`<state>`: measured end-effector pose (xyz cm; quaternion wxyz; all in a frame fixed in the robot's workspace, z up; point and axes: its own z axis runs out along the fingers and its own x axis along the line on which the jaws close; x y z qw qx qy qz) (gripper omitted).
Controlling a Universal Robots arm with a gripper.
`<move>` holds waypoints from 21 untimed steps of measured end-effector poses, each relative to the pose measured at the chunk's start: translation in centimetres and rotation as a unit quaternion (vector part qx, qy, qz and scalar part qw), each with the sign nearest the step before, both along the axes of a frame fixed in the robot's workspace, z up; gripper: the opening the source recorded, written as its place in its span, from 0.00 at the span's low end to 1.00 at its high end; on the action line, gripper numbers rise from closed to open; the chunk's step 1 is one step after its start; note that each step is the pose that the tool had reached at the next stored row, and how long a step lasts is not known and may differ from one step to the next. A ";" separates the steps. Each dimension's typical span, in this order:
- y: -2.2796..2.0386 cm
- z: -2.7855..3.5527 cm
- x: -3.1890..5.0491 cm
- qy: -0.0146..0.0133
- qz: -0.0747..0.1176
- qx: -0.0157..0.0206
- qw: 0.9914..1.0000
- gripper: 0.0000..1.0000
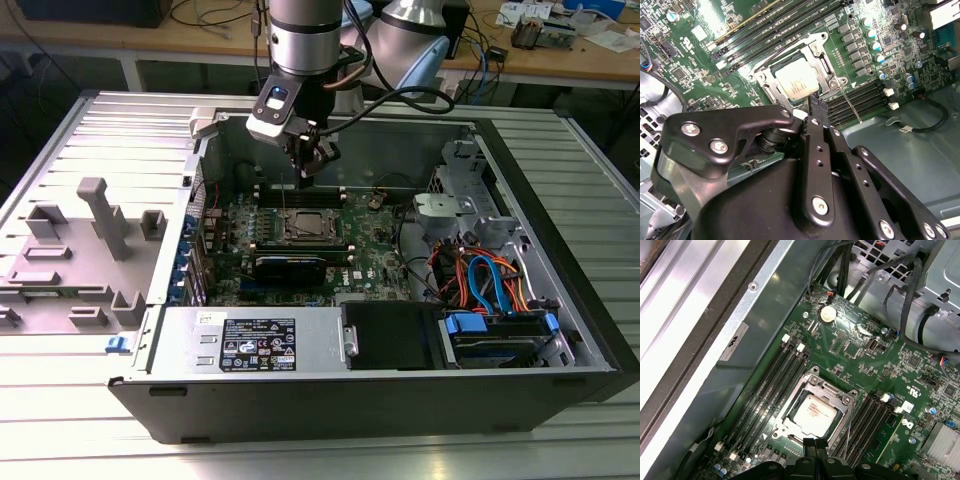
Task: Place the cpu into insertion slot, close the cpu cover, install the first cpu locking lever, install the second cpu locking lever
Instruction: 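Install the first cpu locking lever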
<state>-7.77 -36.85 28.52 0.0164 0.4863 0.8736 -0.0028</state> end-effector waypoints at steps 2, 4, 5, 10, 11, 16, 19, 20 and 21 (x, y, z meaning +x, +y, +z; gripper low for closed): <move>0.00 0.00 0.00 0.000 0.000 0.000 1.000 0.11; 0.00 0.00 0.00 0.000 0.000 0.000 1.000 0.11; 0.00 0.00 0.00 0.000 0.000 0.000 1.000 0.11; 0.00 0.00 0.00 0.000 0.002 0.000 1.000 0.11; 0.00 0.00 0.00 0.000 0.003 0.000 1.000 0.11; 0.00 0.00 0.00 0.000 0.011 0.000 1.000 0.11; 0.00 0.00 0.00 0.000 0.022 0.000 1.000 0.11; 0.00 0.00 0.00 0.000 0.030 0.000 1.000 0.11; 0.00 0.00 0.00 0.000 0.039 0.000 0.999 0.11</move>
